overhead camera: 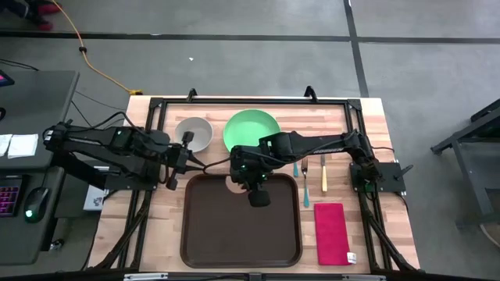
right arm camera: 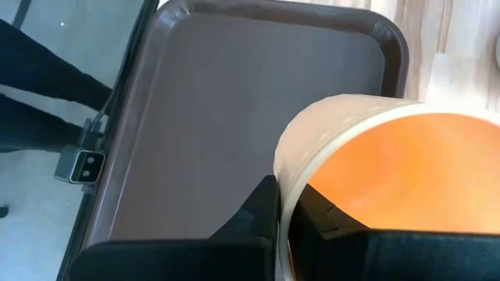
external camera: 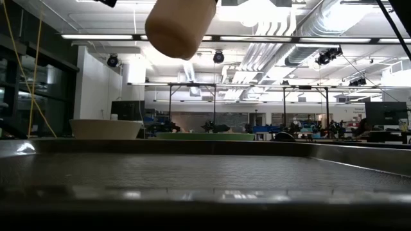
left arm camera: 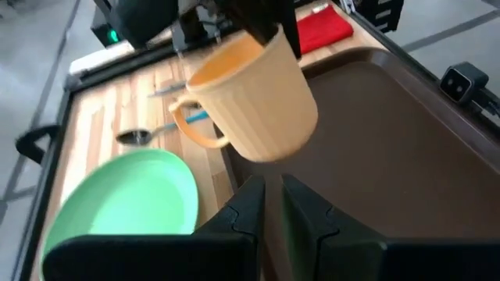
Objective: Set up tray
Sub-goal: Put the orange cup on the brown serving tray
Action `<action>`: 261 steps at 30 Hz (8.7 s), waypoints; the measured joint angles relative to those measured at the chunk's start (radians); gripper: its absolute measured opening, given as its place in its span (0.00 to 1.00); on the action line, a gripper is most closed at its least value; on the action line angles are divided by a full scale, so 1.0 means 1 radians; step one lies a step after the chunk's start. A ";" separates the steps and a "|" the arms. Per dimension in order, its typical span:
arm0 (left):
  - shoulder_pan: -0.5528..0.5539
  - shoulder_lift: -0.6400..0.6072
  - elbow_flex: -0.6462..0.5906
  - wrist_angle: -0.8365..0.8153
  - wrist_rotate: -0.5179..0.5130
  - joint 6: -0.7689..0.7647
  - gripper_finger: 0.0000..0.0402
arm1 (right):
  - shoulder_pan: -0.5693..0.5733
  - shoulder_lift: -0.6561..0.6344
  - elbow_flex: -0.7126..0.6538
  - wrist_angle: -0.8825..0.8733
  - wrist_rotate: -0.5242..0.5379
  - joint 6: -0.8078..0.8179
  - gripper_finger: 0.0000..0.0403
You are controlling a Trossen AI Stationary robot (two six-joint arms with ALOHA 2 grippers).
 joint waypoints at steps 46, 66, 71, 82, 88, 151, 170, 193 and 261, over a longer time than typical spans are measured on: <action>0.000 -0.461 -0.062 -0.453 -0.283 -0.173 0.18 | -0.009 0.076 0.001 0.336 -0.013 -0.022 0.00; 0.000 -0.579 -0.217 -0.288 -0.238 -0.173 0.18 | -0.040 0.096 0.001 0.345 -0.036 0.000 0.00; 0.000 -0.550 -0.223 -0.112 -0.122 -0.111 0.18 | -0.040 0.096 0.001 0.320 -0.054 0.000 0.00; 0.000 -0.367 -0.222 0.000 0.024 -0.094 0.18 | -0.040 0.096 0.001 0.318 -0.089 -0.007 0.00; 0.000 -0.278 -0.223 0.084 0.084 -0.066 0.18 | -0.039 0.096 0.001 0.225 -0.148 -0.022 0.00; 0.001 0.046 -0.222 0.438 -0.013 -0.402 0.18 | 0.113 0.095 0.001 -0.051 0.296 -0.357 0.00; 0.001 0.045 -0.222 0.337 -0.038 -0.299 0.18 | 0.137 0.095 0.001 -0.114 0.216 -0.734 0.00; 0.001 0.212 -0.221 0.395 -0.032 -0.090 0.18 | 0.146 0.095 0.001 -0.113 0.204 -0.811 0.00; 0.001 0.215 -0.222 0.457 0.007 -0.204 0.61 | 0.179 0.095 0.001 -0.116 0.218 -0.881 0.00</action>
